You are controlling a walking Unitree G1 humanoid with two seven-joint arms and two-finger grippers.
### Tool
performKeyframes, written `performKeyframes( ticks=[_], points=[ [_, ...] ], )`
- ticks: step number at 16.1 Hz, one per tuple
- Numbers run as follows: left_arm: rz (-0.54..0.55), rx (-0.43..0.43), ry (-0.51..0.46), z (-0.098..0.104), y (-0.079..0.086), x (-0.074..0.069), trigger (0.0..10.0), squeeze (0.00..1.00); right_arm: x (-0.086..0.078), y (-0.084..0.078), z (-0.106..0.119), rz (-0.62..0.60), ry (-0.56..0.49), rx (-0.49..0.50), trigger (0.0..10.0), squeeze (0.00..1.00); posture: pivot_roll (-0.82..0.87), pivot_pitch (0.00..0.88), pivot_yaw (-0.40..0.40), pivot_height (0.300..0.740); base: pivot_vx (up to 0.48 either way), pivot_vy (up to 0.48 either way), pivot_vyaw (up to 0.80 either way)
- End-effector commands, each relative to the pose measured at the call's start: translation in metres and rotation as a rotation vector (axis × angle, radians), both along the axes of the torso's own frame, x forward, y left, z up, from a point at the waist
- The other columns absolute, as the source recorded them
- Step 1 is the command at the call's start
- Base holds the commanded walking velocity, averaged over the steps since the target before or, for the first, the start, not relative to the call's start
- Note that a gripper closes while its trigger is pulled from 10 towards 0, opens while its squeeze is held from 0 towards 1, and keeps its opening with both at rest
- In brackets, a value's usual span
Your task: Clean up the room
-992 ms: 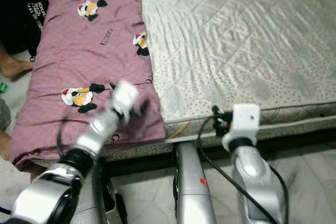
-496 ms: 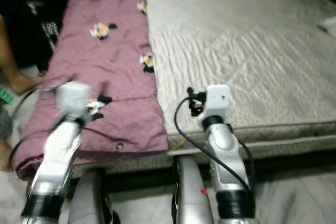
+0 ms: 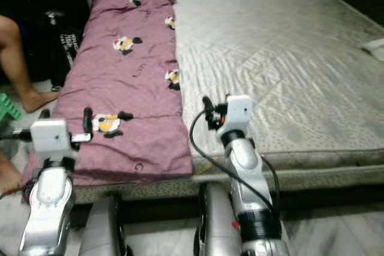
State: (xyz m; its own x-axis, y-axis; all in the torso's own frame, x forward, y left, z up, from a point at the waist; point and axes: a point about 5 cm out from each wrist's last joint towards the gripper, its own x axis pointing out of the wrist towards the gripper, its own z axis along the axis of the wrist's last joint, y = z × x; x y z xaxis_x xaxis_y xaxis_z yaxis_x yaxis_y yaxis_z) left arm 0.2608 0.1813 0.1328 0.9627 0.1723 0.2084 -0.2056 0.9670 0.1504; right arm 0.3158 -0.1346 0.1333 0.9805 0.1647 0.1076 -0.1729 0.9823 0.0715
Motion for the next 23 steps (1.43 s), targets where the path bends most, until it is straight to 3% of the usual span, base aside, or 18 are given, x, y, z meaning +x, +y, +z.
performKeyframes(
  ticks=[1, 3, 5, 12, 16, 23],
  points=[
    [0.016, -0.022, 0.042, -0.007, 0.002, 0.000, 10.0, 0.00, 0.005, 0.002, 0.007, 0.017, -0.028, -0.001, 10.0, 0.00, 0.00, 0.000, -0.023, 0.584, 0.000, 0.000, 0.00],
    [-0.011, -0.030, 0.042, -0.004, -0.003, 0.005, 10.0, 0.00, 0.008, -0.002, 0.008, 0.013, -0.043, -0.009, 10.0, 0.00, -0.01, 0.000, -0.017, 0.609, 0.000, 0.000, 0.00],
    [-0.021, -0.085, 0.108, -0.011, -0.006, 0.008, 10.0, 0.00, 0.010, -0.003, 0.010, -0.002, -0.052, -0.015, 10.0, 0.00, -0.01, 0.000, -0.010, 0.634, 0.000, 0.000, 0.00],
    [-0.005, -0.081, 0.118, -0.011, -0.006, 0.010, 10.0, 0.00, 0.010, -0.003, 0.008, -0.004, -0.057, -0.017, 10.0, 0.00, -0.01, 0.000, -0.010, 0.694, 0.000, 0.000, 0.00],
    [-0.053, -0.096, 0.140, -0.015, -0.010, 0.013, 10.0, 0.00, 0.012, -0.005, 0.010, -0.016, -0.063, -0.022, 10.0, 0.00, -0.02, 0.000, -0.003, 0.734, 0.000, 0.000, 0.00],
    [-0.060, -0.090, 0.141, -0.014, -0.012, 0.015, 10.0, 0.00, 0.011, -0.007, 0.007, -0.016, -0.057, -0.035, 10.0, 0.00, -0.02, 0.000, -0.005, 0.740, 0.000, 0.000, 0.00]
  ],
)
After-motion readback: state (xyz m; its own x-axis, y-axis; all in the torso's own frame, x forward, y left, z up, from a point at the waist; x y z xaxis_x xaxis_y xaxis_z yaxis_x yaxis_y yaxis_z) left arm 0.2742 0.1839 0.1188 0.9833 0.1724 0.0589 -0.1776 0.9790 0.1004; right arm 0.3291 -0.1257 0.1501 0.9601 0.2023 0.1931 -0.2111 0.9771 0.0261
